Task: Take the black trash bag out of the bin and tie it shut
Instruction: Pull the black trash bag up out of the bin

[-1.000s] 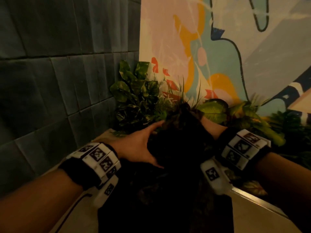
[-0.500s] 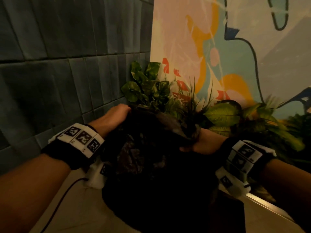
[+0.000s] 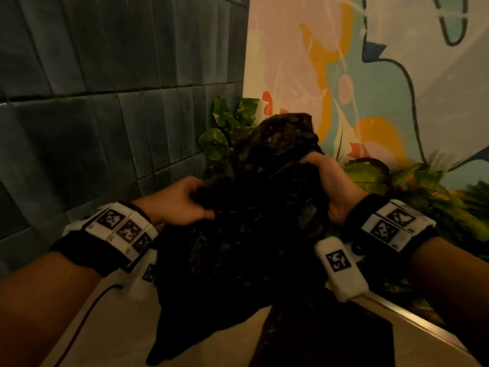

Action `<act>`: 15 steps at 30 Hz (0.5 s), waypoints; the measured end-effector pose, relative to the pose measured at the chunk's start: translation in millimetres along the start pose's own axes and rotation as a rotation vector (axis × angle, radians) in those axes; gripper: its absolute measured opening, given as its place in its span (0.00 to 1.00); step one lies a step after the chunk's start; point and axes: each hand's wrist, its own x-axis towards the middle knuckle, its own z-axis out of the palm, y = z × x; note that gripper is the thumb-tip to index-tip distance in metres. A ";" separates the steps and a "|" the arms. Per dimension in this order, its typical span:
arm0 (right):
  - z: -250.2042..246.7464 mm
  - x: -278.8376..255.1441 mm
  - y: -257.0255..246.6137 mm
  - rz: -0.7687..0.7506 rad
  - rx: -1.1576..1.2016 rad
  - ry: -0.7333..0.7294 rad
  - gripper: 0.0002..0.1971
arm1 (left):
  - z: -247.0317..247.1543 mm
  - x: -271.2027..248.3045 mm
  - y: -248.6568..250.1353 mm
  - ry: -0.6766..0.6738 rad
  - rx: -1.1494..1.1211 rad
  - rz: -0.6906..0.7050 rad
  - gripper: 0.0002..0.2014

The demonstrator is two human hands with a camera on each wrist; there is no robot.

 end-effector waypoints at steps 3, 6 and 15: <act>-11.3 2.1 3.4 -0.004 -0.469 -0.088 0.24 | -19.2 8.6 -3.0 0.317 -0.253 -0.229 0.08; -27.7 11.8 15.3 -0.091 -1.109 -0.115 0.41 | -31.9 4.1 -6.0 0.204 -0.532 -0.258 0.15; -57.8 26.2 28.2 -0.016 -1.129 0.203 0.08 | -51.4 -20.9 -24.7 0.564 0.454 -0.121 0.07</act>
